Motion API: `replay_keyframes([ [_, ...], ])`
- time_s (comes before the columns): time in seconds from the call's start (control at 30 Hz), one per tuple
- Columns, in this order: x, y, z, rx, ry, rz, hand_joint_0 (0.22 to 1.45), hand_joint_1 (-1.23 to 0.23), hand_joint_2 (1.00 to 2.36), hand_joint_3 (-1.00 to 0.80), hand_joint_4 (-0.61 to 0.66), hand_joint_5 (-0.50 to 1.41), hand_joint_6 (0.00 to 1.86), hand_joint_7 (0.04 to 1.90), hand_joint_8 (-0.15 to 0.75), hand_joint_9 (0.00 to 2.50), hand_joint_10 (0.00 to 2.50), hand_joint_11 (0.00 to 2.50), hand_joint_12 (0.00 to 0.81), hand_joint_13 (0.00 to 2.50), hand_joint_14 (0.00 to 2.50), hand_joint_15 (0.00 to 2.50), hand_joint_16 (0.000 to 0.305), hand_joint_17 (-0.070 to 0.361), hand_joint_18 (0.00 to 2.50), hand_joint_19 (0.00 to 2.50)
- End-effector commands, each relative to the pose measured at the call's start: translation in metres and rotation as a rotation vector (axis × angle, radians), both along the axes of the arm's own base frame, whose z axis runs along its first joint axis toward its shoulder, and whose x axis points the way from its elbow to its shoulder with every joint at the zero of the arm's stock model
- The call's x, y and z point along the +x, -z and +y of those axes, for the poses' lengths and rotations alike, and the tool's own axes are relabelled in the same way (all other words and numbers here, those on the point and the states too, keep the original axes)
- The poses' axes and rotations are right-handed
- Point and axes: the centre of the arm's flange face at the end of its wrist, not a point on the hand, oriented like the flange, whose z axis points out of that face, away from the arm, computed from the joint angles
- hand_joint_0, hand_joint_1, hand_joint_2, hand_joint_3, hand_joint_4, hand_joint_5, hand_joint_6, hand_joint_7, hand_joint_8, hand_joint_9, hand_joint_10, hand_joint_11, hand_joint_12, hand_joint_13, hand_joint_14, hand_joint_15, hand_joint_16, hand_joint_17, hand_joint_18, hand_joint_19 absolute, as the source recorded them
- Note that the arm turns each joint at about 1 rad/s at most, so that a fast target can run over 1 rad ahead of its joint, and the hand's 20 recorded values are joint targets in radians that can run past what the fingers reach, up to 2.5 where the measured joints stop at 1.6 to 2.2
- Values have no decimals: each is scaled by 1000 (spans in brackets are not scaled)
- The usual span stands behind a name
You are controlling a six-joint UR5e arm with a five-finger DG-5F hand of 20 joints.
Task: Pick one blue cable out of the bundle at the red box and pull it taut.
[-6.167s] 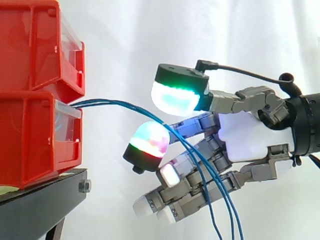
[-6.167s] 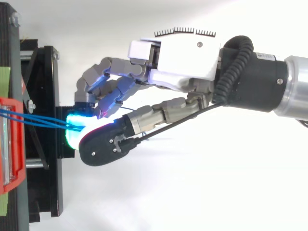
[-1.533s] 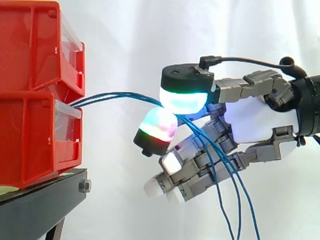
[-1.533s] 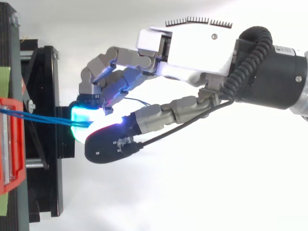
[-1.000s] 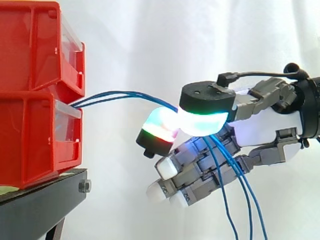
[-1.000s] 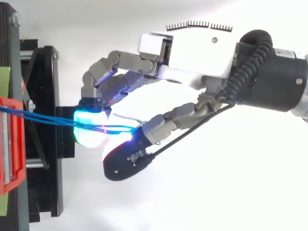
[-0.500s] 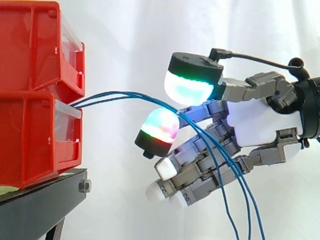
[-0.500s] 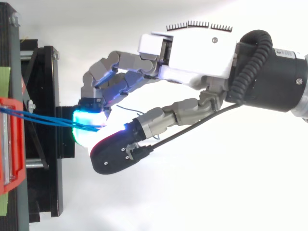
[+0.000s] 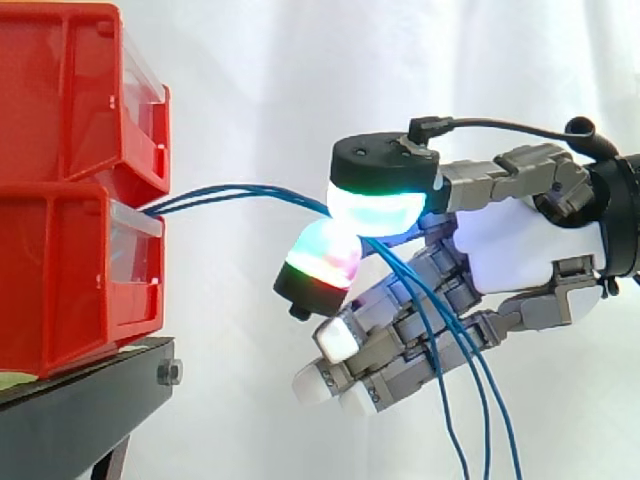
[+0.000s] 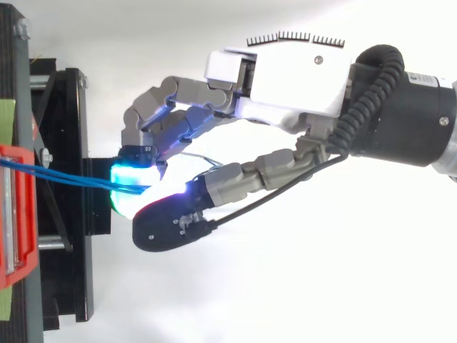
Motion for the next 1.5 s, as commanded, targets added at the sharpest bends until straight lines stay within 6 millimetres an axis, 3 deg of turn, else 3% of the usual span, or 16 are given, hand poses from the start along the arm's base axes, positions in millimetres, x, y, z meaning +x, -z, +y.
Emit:
replay_keyframes([
  [0.0, 0, 0, 0, 1, 0, 0, 726, -903, 1016, -195, -124, -181, 929, 1039, 304, 680, 11, 616, 335, 397, 8, 178, 51, 115, 374, 93],
  [0.07, 0, 0, 0, 1, 0, 0, 760, -921, 1013, -286, -99, -187, 926, 1082, 286, 650, 9, 589, 332, 379, 7, 162, 50, 114, 372, 78],
  [0.1, 0, 0, 0, 1, 0, 0, 770, -919, 1011, -338, -95, -187, 927, 1033, 280, 640, 11, 578, 330, 368, 6, 157, 50, 113, 370, 79],
  [0.13, 0, 0, 0, 1, 0, 0, 746, -962, 1000, -500, -72, -185, 918, 920, 275, 622, 11, 558, 331, 362, 5, 141, 50, 113, 381, 60],
  [0.37, -1, 0, 0, 0, 0, 4, 504, -851, 1000, -500, -19, -172, 889, 889, 292, 635, 10, 566, 351, 350, 6, 167, 54, 121, 347, 103],
  [0.5, -1, 0, 0, 0, 2, 7, 502, -703, 1000, -500, -6, -168, 882, 886, 303, 657, 10, 554, 353, 343, 6, 169, 55, 123, 328, 121],
  [0.53, -1, 0, 0, 1, 2, 7, 556, -669, 1000, -500, -2, -170, 878, 906, 290, 656, 9, 570, 337, 337, 7, 173, 52, 116, 310, 128],
  [0.83, -1, 0, 0, 1, 2, 5, 595, -674, 1011, -188, 38, -178, 903, 910, 319, 679, 7, 573, 356, 363, 8, 181, 56, 126, 337, 121],
  [1.03, -1, 0, 0, 1, 2, 7, 616, -718, 1006, -93, 60, -177, 925, 876, 348, 703, 5, 596, 377, 387, 6, 187, 60, 135, 366, 113],
  [1.1, -1, 2, 0, 1, 2, 9, 628, -773, 1012, -119, 38, -183, 926, 871, 330, 682, 7, 605, 357, 373, 7, 183, 56, 125, 340, 116],
  [1.23, -1, 0, 0, 1, 2, 7, 625, -908, 1000, -500, 42, -188, 917, 883, 296, 648, 11, 601, 335, 361, 7, 180, 51, 115, 331, 115],
  [1.33, -1, 0, 0, 1, 0, 7, 531, -828, 1000, -500, 52, -182, 913, 850, 304, 658, 8, 594, 346, 366, 7, 182, 54, 121, 338, 130],
  [1.47, -1, 0, 0, 1, 2, 7, 539, -666, 1000, -500, 69, -169, 891, 852, 307, 693, 10, 591, 343, 366, 7, 185, 53, 120, 332, 137],
])
